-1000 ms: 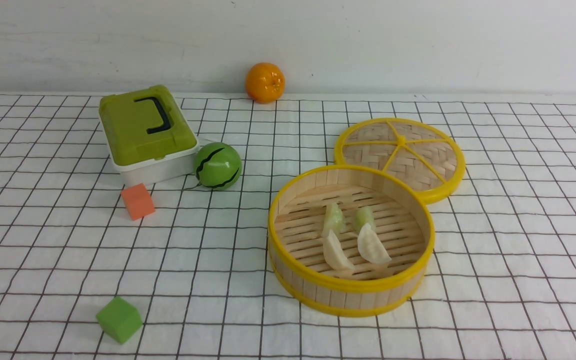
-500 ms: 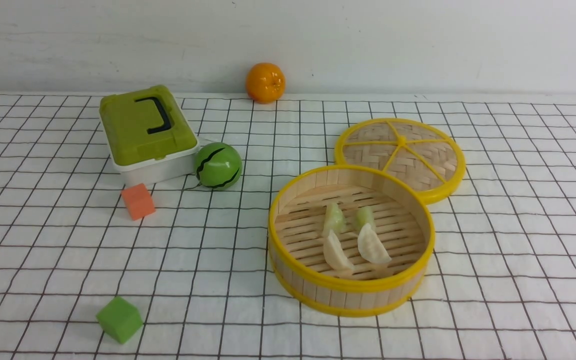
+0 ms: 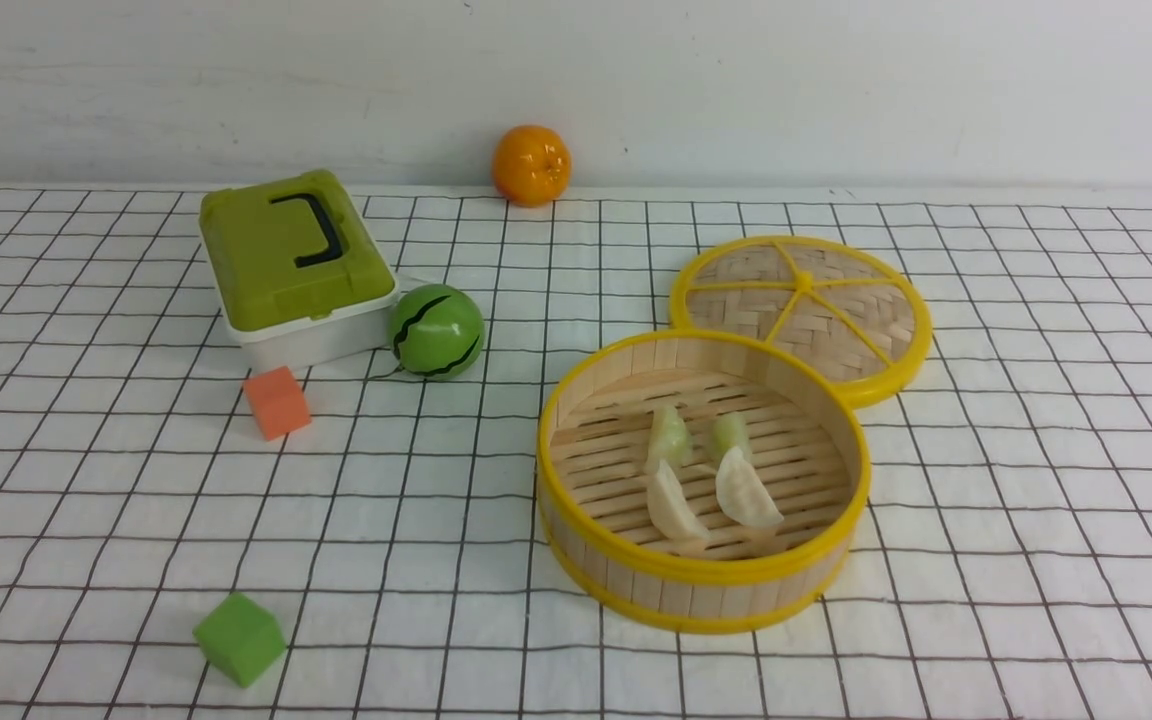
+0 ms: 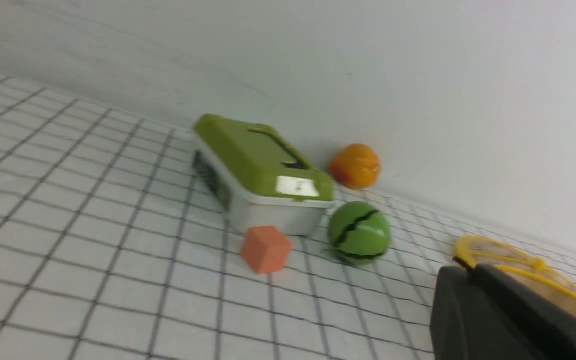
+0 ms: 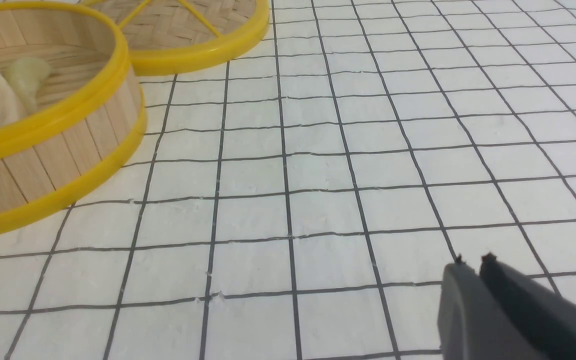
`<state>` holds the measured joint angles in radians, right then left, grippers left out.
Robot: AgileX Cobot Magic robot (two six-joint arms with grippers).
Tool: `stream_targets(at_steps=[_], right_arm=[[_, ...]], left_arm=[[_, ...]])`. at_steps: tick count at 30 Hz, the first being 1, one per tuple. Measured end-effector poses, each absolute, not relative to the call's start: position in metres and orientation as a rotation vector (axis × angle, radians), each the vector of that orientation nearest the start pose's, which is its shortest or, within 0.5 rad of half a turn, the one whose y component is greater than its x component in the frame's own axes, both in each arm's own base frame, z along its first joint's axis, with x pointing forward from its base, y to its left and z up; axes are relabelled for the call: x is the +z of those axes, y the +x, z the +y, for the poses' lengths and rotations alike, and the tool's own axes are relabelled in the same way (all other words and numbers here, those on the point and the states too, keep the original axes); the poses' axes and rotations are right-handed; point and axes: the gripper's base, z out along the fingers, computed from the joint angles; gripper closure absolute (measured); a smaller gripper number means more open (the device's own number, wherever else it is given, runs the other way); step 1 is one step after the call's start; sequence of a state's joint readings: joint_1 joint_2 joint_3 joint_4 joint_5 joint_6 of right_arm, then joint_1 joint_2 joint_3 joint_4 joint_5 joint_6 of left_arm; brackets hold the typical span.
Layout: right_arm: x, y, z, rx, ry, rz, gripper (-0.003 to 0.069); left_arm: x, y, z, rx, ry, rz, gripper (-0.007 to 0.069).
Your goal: Put the dumplings into the steamer on the table with the white tablecloth.
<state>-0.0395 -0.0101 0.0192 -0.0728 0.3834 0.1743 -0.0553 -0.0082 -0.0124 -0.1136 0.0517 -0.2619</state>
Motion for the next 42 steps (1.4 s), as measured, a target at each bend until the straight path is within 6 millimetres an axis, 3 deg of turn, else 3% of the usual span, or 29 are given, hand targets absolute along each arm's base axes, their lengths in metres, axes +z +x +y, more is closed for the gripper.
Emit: stream_targets(at_steps=[6, 16, 42], right_arm=[[0.173, 0.052, -0.005, 0.021, 0.156, 1.869, 0.0615], [0.173, 0.052, -0.005, 0.021, 0.156, 1.869, 0.0600], [0.173, 0.052, -0.005, 0.021, 0.156, 1.869, 0.0566]], left_arm=[[0.199, 0.056, 0.000, -0.217, -0.245, 1.618, 0.0637], [0.178, 0.055, 0.001, -0.177, -0.247, 1.770, 0.0637], [0.171, 0.053, 0.002, -0.109, -0.193, 1.855, 0.0637]])
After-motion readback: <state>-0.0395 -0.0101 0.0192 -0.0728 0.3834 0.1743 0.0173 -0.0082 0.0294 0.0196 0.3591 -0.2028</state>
